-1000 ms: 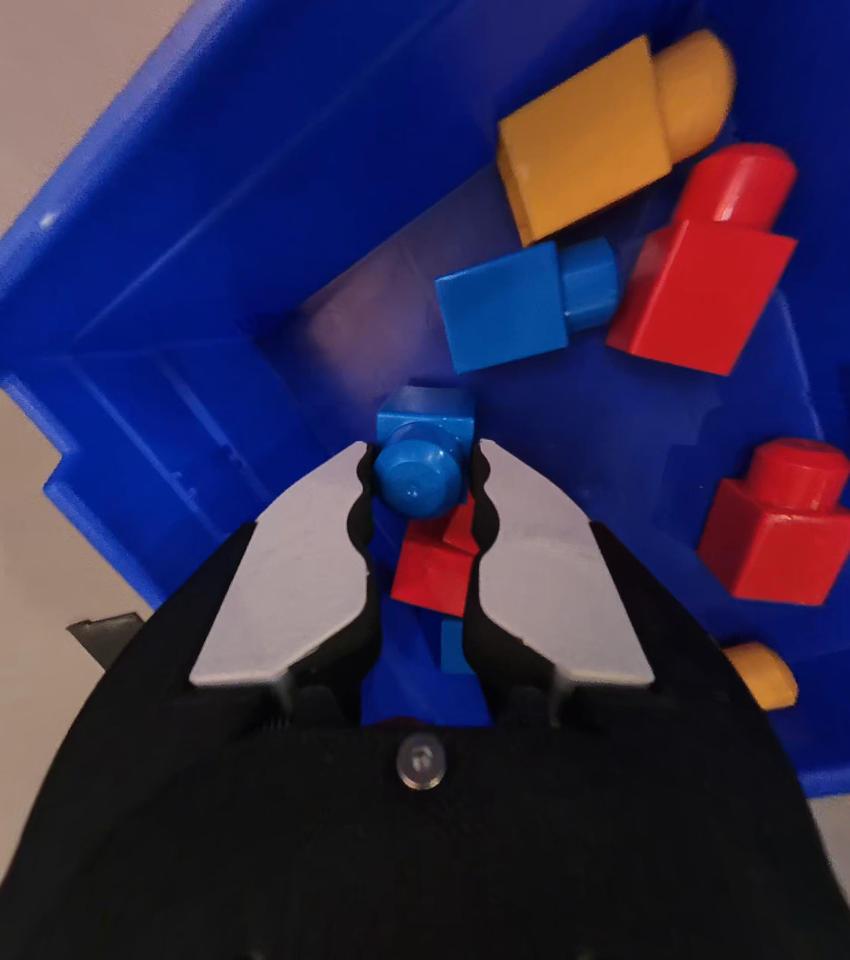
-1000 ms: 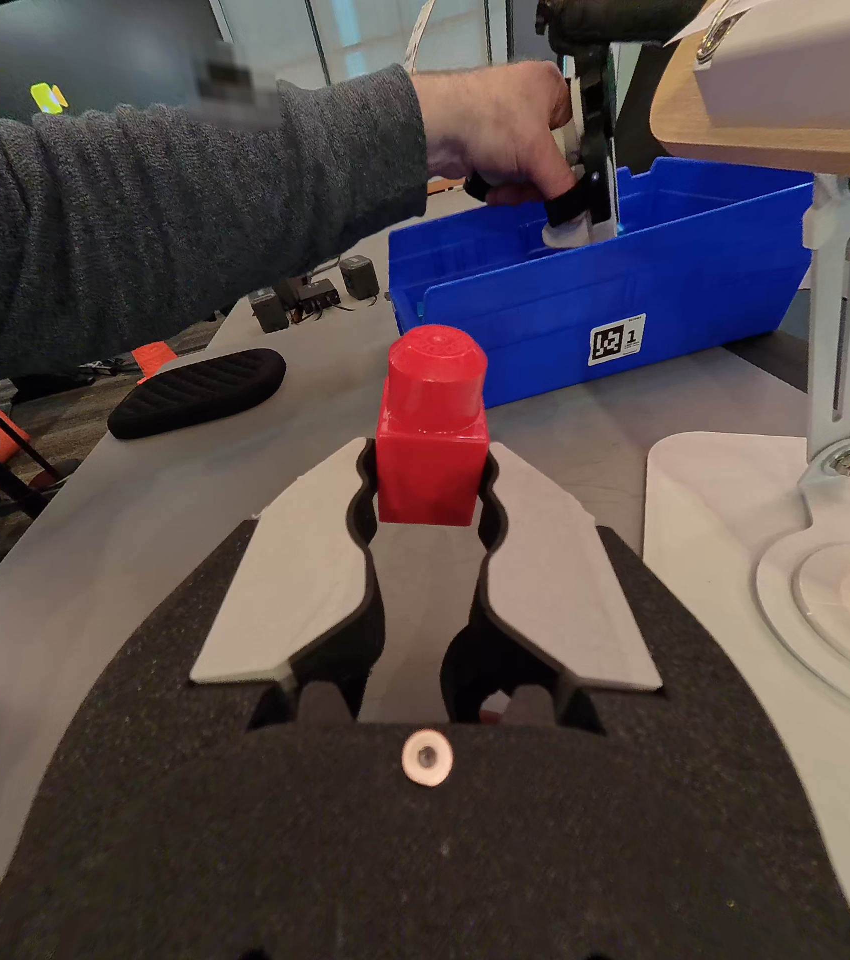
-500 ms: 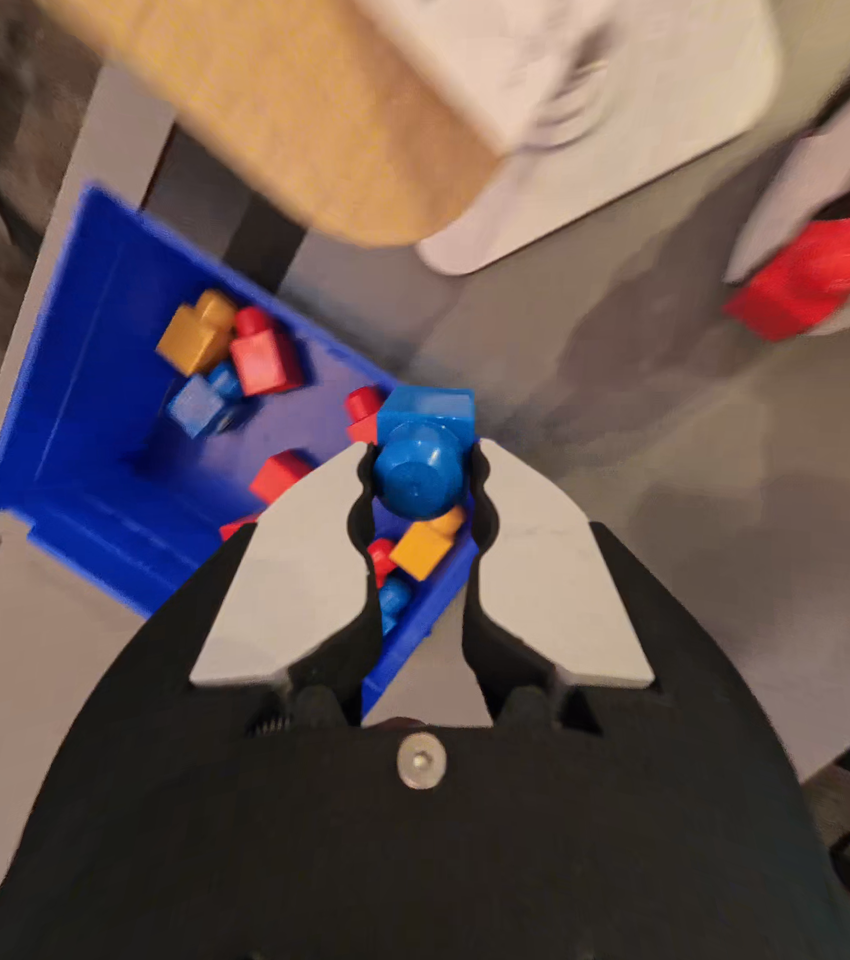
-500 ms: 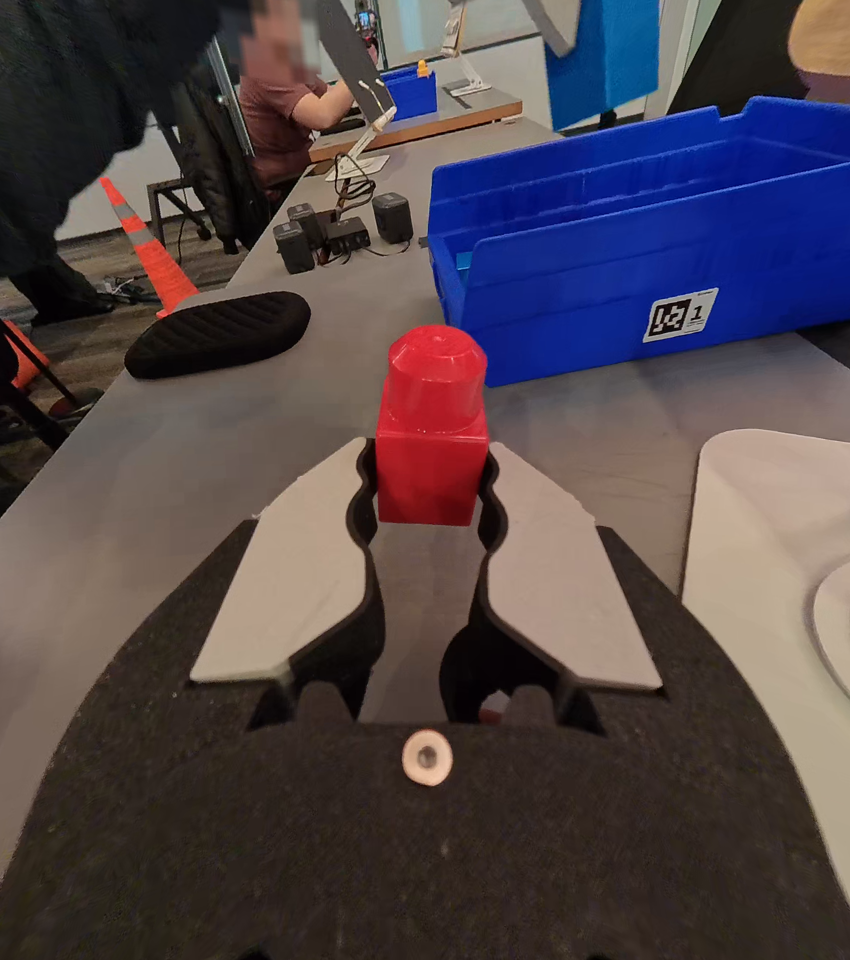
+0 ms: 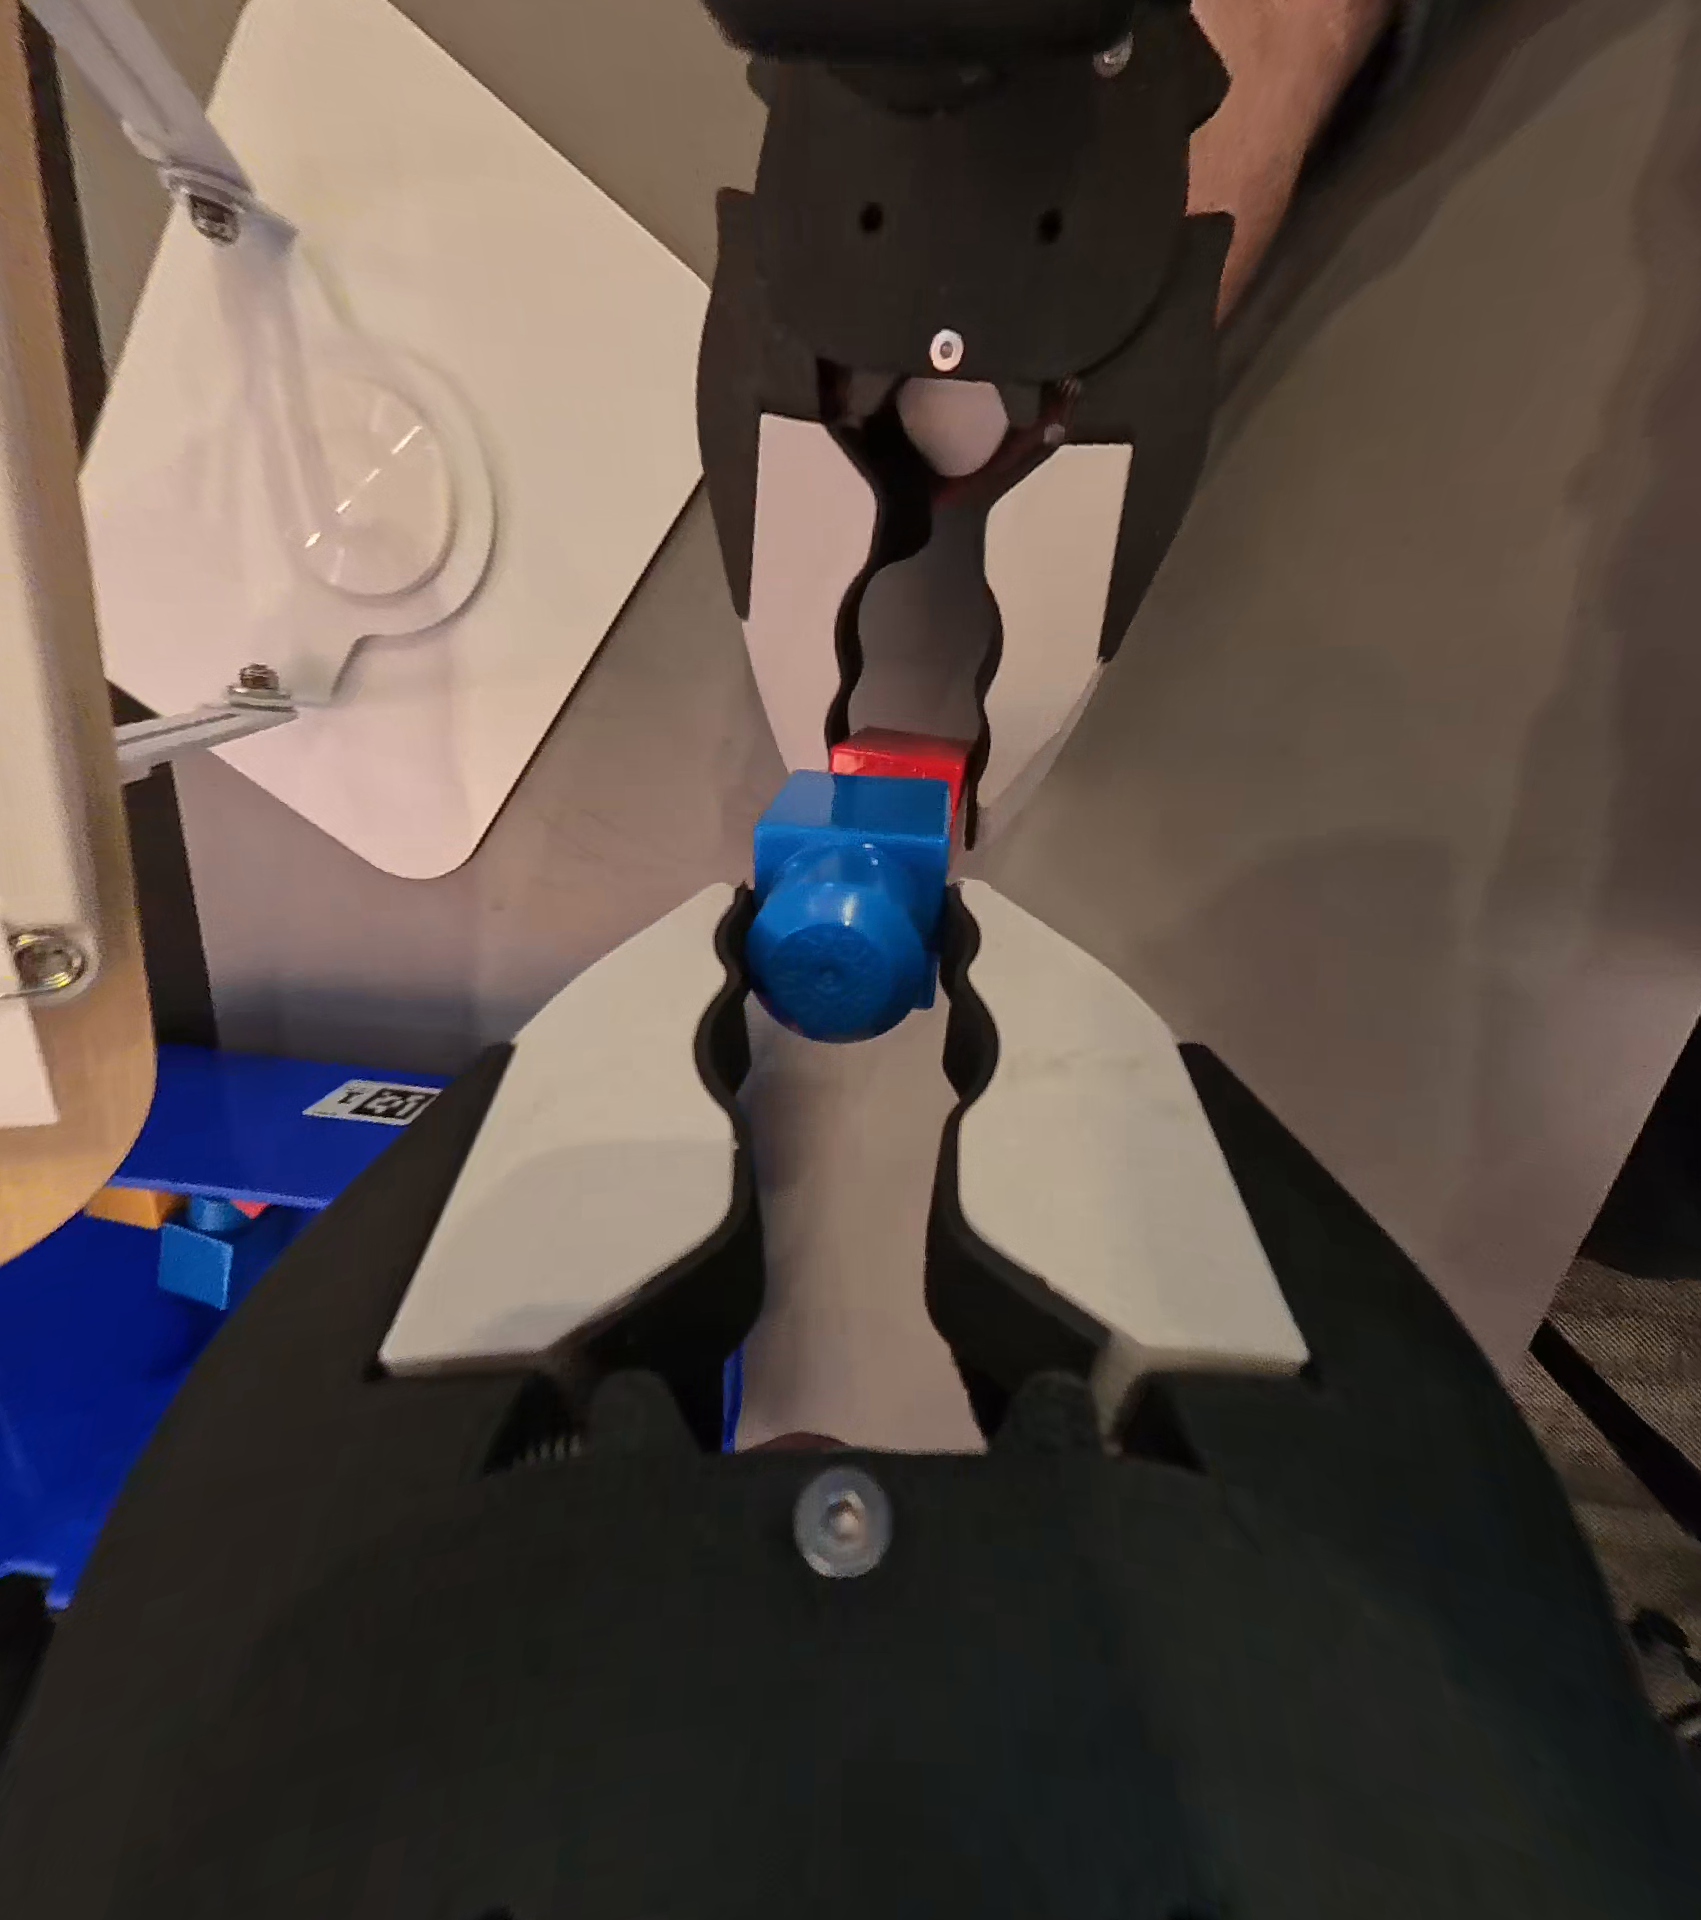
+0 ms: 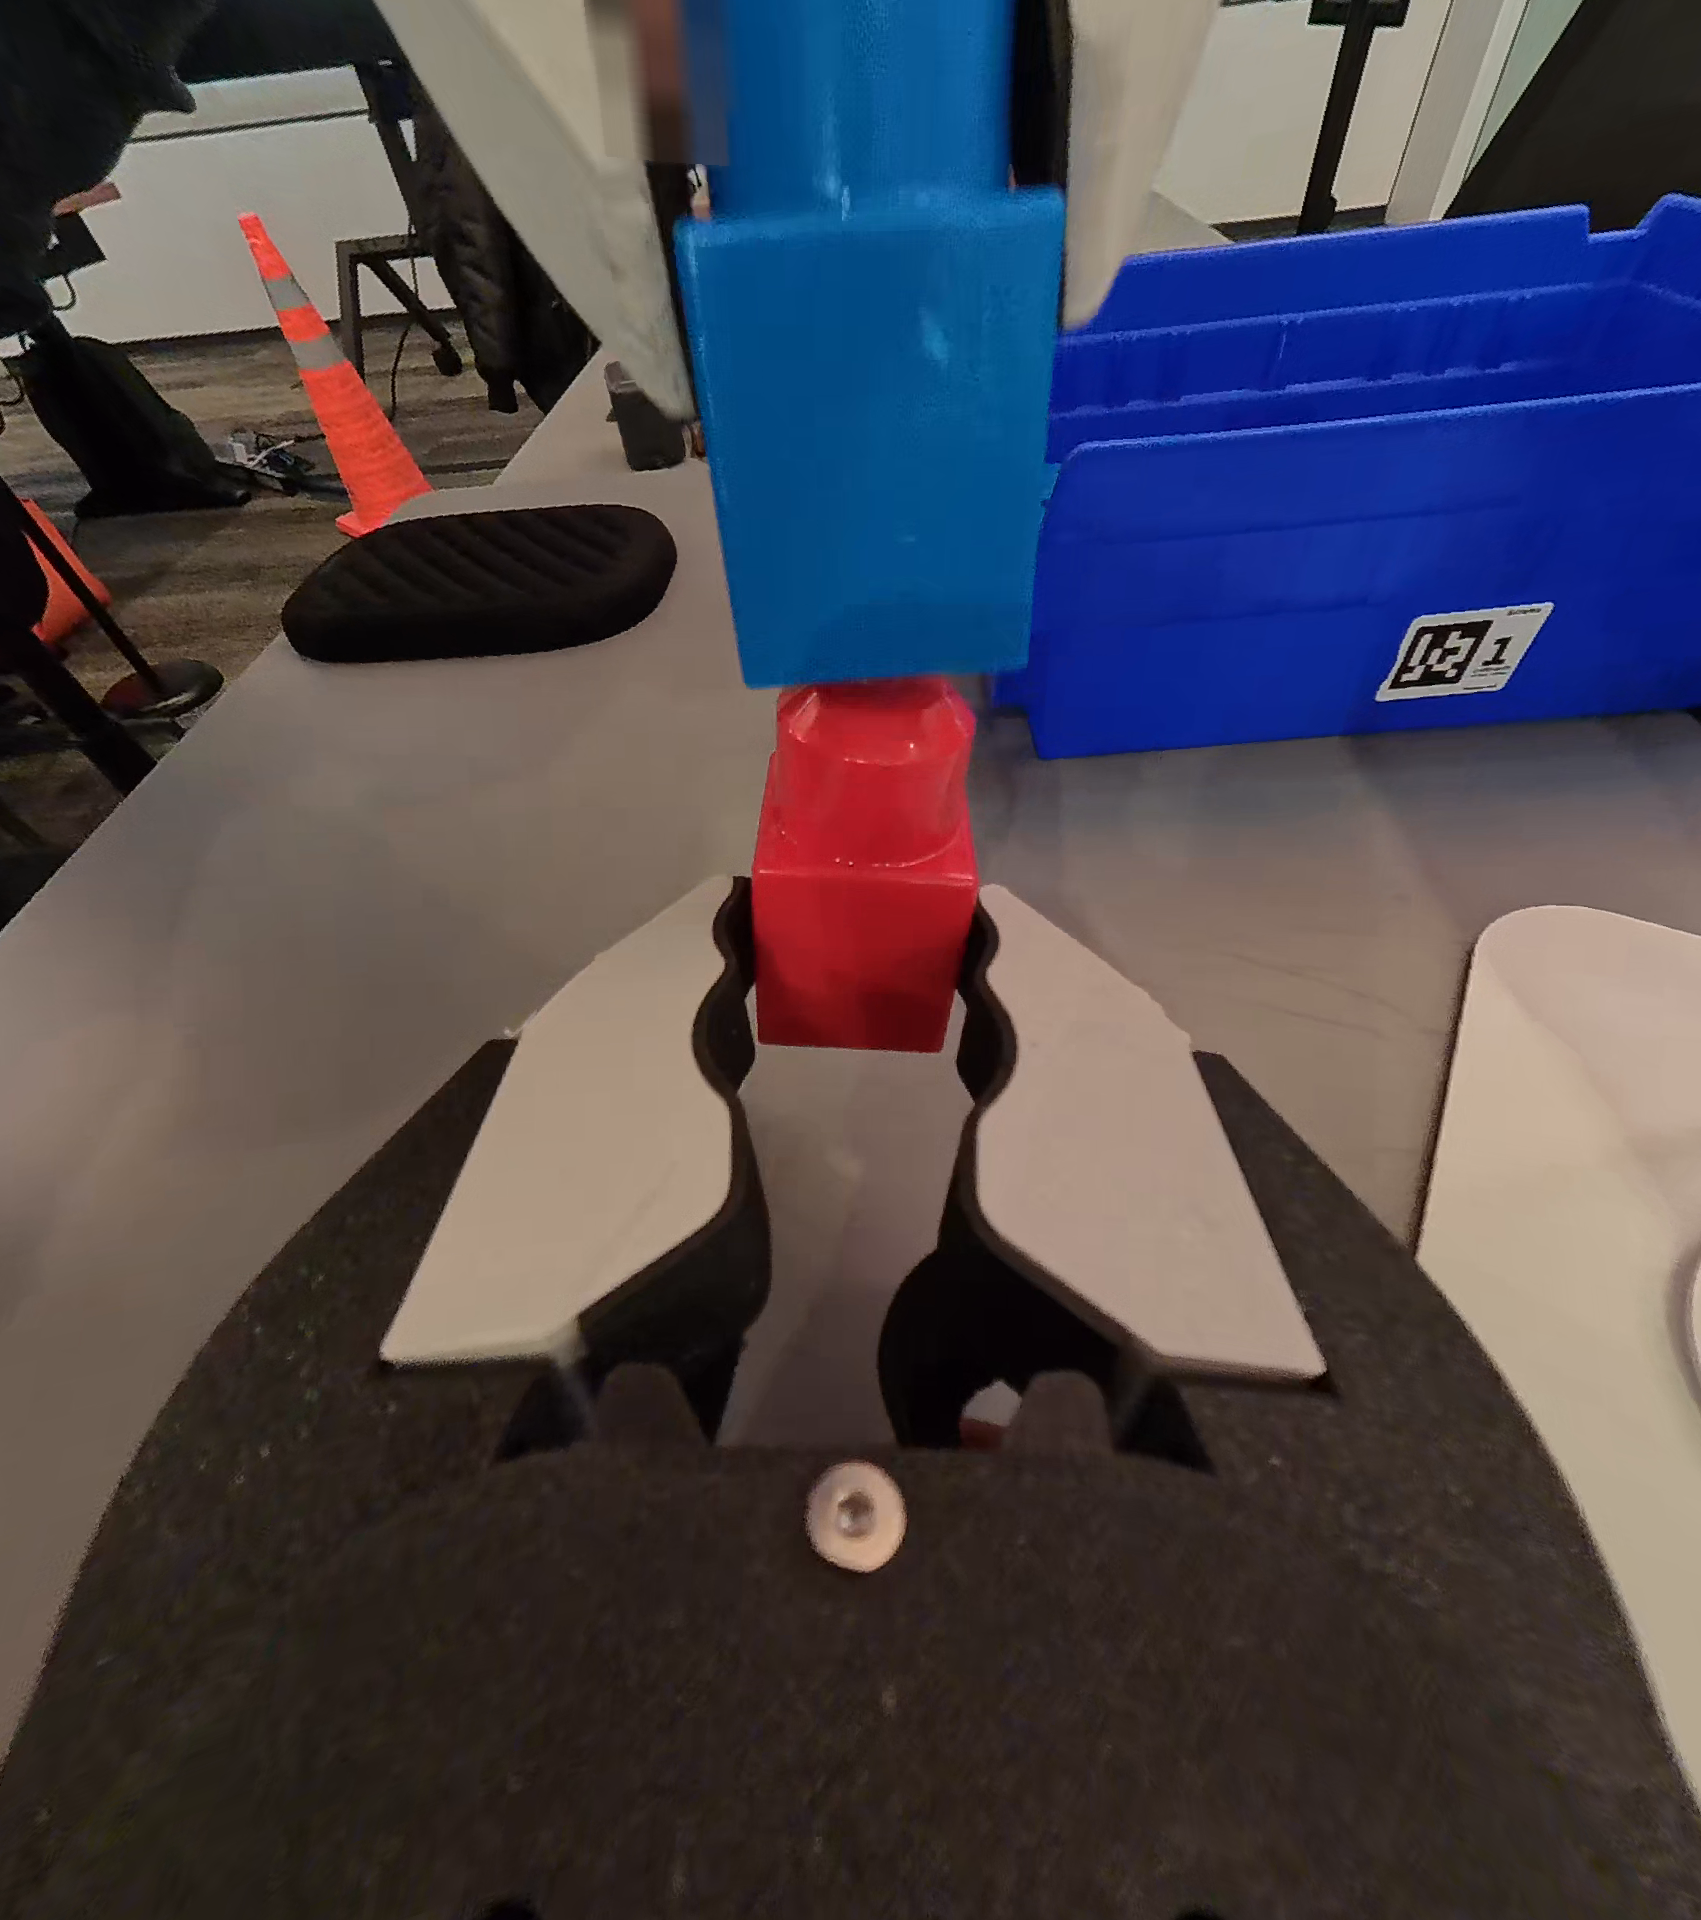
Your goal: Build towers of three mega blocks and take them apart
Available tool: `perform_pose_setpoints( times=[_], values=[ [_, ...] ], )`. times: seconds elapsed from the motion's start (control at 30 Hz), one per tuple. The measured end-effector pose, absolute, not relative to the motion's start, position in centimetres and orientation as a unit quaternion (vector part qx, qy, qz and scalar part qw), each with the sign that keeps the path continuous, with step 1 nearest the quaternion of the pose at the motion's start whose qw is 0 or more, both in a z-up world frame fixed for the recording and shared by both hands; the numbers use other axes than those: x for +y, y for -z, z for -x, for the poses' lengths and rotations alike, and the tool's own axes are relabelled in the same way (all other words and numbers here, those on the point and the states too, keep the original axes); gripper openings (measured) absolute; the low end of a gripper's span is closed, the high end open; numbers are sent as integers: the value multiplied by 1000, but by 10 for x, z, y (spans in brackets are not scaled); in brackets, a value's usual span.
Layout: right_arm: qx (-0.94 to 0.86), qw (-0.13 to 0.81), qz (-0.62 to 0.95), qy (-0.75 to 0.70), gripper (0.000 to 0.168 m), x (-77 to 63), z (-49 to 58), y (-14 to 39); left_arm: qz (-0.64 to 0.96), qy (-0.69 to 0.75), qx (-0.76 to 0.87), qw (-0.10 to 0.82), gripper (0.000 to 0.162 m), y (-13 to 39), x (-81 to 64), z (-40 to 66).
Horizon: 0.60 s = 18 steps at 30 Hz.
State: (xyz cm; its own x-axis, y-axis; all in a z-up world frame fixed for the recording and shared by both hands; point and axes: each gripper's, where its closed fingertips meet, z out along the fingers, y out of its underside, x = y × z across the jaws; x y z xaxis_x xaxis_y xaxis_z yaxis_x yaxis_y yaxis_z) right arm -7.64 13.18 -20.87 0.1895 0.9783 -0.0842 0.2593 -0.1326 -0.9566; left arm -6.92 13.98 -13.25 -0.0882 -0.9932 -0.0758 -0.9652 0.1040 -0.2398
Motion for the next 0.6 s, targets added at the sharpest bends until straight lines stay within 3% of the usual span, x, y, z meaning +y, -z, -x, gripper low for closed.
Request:
perform_pose_setpoints(
  times=[0.6],
  values=[
    [-502,449,626,-393,36,128,77,210,657,85,746,65,33,156,133,69]
  ],
)
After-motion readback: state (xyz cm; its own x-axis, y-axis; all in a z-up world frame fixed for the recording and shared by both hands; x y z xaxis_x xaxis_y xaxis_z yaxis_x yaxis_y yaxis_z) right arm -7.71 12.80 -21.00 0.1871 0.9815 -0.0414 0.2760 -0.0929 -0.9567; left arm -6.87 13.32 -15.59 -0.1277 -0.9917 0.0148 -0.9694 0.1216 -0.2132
